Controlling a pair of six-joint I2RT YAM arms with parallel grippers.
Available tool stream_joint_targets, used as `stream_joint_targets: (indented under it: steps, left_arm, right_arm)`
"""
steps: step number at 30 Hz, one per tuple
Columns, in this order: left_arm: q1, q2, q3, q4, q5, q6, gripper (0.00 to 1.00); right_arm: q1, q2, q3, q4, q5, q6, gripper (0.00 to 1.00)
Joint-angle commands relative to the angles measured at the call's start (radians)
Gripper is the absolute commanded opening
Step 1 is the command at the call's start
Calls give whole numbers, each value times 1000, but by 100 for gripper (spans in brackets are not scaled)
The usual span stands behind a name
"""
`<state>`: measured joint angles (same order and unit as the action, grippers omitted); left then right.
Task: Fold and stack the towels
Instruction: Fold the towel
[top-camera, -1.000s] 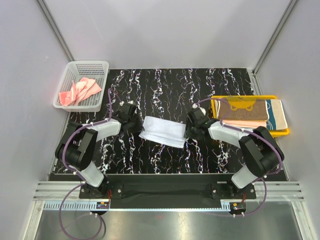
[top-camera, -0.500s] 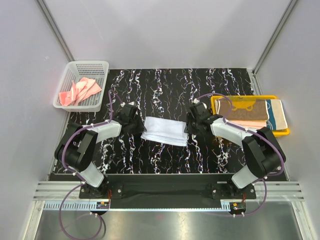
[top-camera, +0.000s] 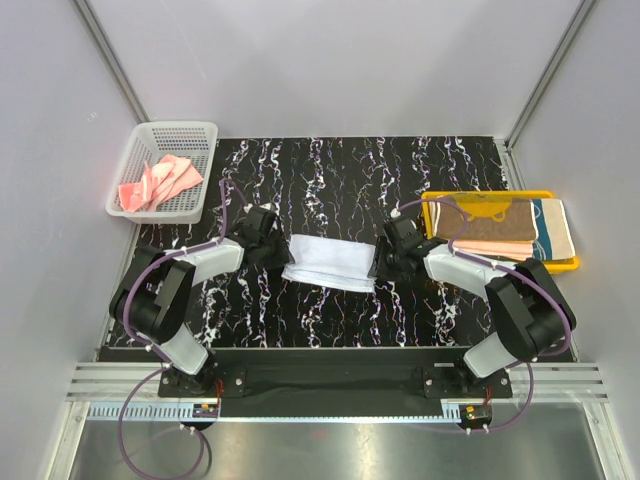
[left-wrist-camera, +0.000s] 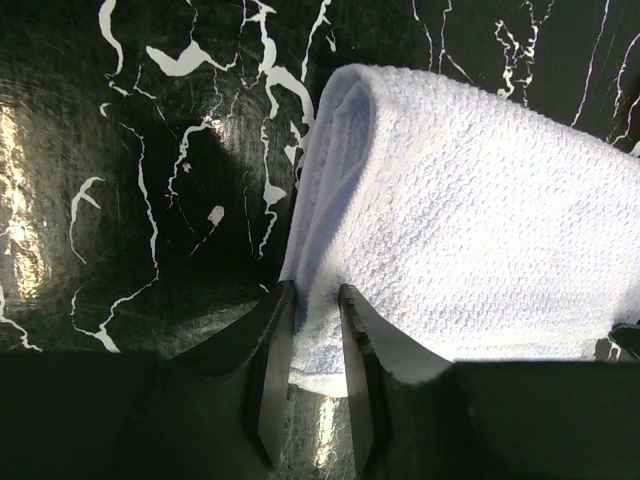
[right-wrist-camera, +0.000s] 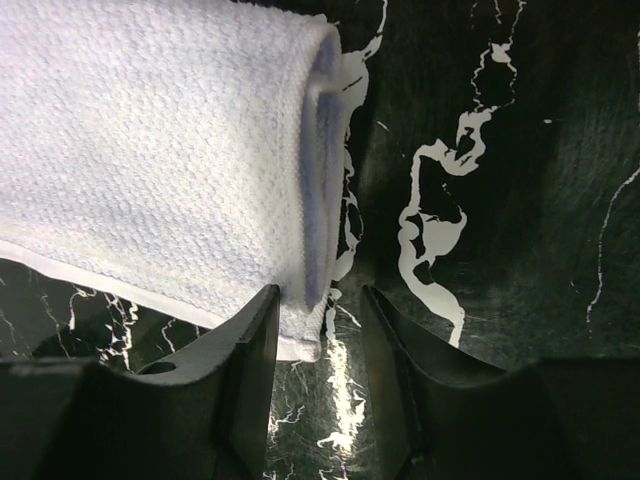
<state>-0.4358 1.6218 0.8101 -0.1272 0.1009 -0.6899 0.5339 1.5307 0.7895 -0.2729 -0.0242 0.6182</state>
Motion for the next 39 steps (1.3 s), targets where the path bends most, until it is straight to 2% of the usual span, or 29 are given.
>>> stream_joint_targets:
  steps: [1, 11, 15, 30, 39]
  left_arm:
    - [-7, -25, 41, -5, 11, 21, 30]
    - [-9, -23, 58, -22, 13, 27, 17]
    - [-9, -23, 66, -29, 11, 33, 13]
    - [-9, -22, 129, -80, 14, 63, 9]
    - [-9, -59, 164, -112, 10, 64, 8]
  right_arm:
    - [5, -23, -1, 58, -26, 23, 44]
    - [6, -9, -22, 89, -42, 38, 40]
    - [5, -6, -24, 90, -46, 38, 35]
    - [6, -40, 16, 24, -17, 8, 9]
    - [6, -112, 65, -49, -2, -9, 5]
